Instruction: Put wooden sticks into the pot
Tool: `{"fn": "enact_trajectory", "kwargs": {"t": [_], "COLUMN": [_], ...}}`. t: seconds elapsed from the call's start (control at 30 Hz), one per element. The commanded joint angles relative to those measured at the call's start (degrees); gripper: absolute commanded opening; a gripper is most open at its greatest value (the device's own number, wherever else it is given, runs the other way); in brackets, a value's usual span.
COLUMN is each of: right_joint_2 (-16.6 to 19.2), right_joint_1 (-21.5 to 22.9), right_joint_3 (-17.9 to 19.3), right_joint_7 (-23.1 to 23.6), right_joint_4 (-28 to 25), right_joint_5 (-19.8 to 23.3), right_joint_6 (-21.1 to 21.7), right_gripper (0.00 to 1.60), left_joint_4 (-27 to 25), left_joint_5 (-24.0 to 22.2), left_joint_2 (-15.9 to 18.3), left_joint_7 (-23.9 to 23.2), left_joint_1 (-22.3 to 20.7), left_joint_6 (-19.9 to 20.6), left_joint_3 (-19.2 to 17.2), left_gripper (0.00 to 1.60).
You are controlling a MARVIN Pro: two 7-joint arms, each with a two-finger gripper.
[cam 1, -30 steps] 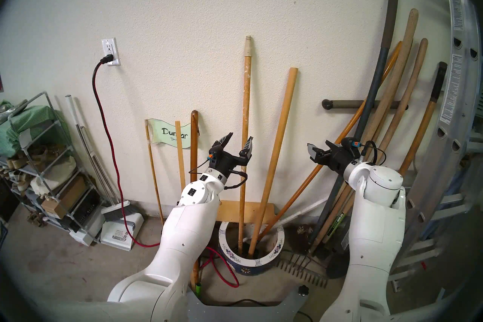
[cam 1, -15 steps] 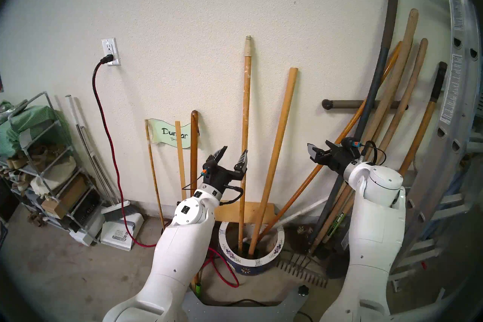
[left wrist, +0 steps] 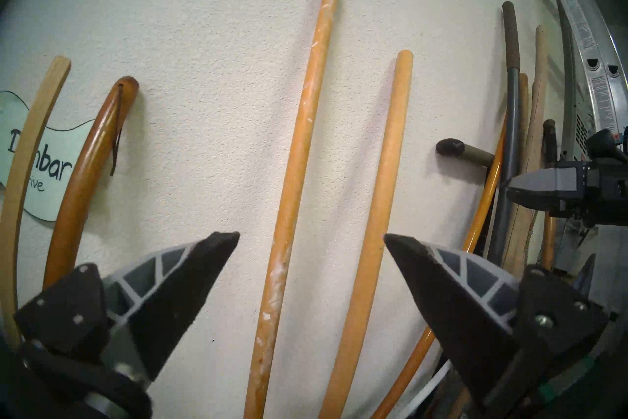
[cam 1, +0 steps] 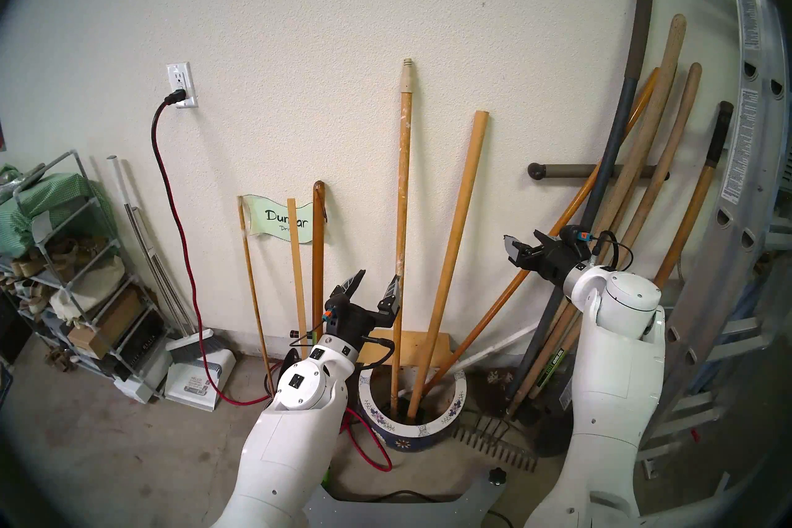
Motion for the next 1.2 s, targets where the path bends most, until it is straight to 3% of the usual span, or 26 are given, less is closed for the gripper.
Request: {"fn": "enact_trajectory", "kwargs": {"t": [0.0,0.33,0.73,0.8,0.97,1.17], "right_joint_2": [0.03,0.03,0.04,0.04,0.04,0.05], "right_joint_1": [0.04,0.03,0.01,0.00,-0.01,-0.03], "right_joint_3": [-0.03,-0.03,-0.04,-0.05,-0.05,-0.06], "right_joint_7": [0.02,0.03,0.04,0.04,0.05,0.06], "right_joint_4": [-0.12,-0.14,-0.18,-0.19,-0.22,-0.25], "right_joint_5": [-0.01,-0.01,-0.03,-0.04,-0.05,-0.06], "right_joint_6": [-0.03,-0.03,-0.03,-0.03,-0.02,-0.01], "right_gripper": [1.60,1.60,1.60,1.60,1.60,1.60], "left_joint_4": [-7.03,-15.23,-25.57,-28.89,-32.41,-38.55], "left_joint_5": [-0.13,0.56,3.21,3.89,4.89,5.47], "left_joint_2": [0.51,1.73,3.84,4.66,6.05,8.47], "left_joint_7": [2.22,7.28,15.72,18.31,22.96,29.52], "left_joint_1": [7.30,12.81,20.42,23.07,24.87,27.67], "left_joint_6": [0.32,2.31,7.51,9.43,11.87,17.77], "left_joint_3": [0.54,1.52,3.17,3.62,5.00,7.02], "left_gripper": [1.60,1.60,1.60,1.60,1.60,1.60]}}
